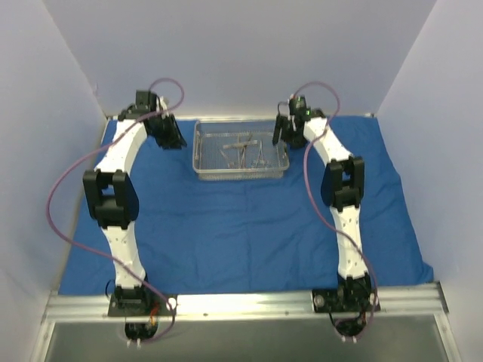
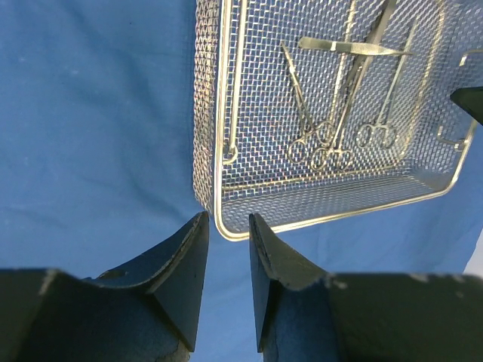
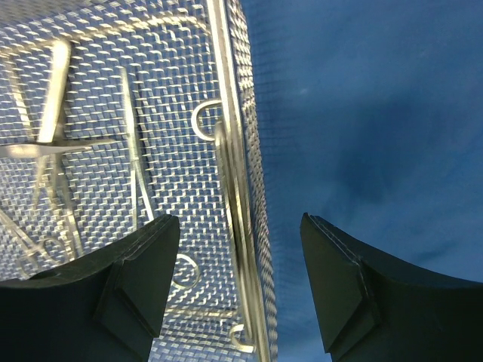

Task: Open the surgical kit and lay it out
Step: Pick up the container from the surgical kit.

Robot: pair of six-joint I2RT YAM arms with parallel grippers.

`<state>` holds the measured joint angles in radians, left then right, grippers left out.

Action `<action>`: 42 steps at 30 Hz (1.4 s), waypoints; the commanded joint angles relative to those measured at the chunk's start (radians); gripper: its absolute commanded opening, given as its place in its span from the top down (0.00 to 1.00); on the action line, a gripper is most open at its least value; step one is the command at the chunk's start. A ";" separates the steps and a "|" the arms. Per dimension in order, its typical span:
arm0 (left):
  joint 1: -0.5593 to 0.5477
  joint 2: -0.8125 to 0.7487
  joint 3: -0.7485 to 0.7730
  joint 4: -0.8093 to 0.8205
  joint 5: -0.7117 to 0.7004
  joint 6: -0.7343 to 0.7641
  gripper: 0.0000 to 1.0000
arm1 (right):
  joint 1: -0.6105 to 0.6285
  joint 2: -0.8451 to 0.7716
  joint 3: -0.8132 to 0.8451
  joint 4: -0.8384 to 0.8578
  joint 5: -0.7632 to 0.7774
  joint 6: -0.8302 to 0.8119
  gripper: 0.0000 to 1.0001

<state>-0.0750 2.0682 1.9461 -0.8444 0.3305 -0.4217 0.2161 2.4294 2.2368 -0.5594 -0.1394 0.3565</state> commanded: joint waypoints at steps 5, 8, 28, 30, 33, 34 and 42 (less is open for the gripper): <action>-0.026 0.112 0.125 -0.044 0.012 0.032 0.63 | -0.006 0.028 0.070 -0.028 0.014 -0.027 0.34; -0.037 0.161 0.193 -0.093 -0.005 0.040 0.63 | -0.004 0.042 0.076 -0.028 0.017 -0.024 0.34; -0.072 0.329 0.338 -0.110 -0.018 0.006 0.64 | -0.006 0.114 0.110 -0.033 -0.011 -0.027 0.57; -0.072 0.339 0.352 -0.113 -0.022 0.006 0.64 | -0.006 0.120 0.115 -0.034 -0.011 -0.025 0.62; -0.072 0.356 0.367 -0.114 -0.019 0.001 0.64 | -0.006 0.132 0.127 -0.034 -0.019 -0.019 0.67; -0.072 0.363 0.369 -0.111 -0.018 0.000 0.64 | -0.006 0.132 0.126 -0.033 -0.022 -0.017 0.68; -0.075 0.377 0.398 -0.130 -0.036 -0.011 0.65 | -0.006 0.135 0.132 -0.033 -0.034 -0.013 0.75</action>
<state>-0.1421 2.4184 2.3127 -0.9489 0.3141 -0.4252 0.2150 2.5454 2.3394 -0.5728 -0.1577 0.3325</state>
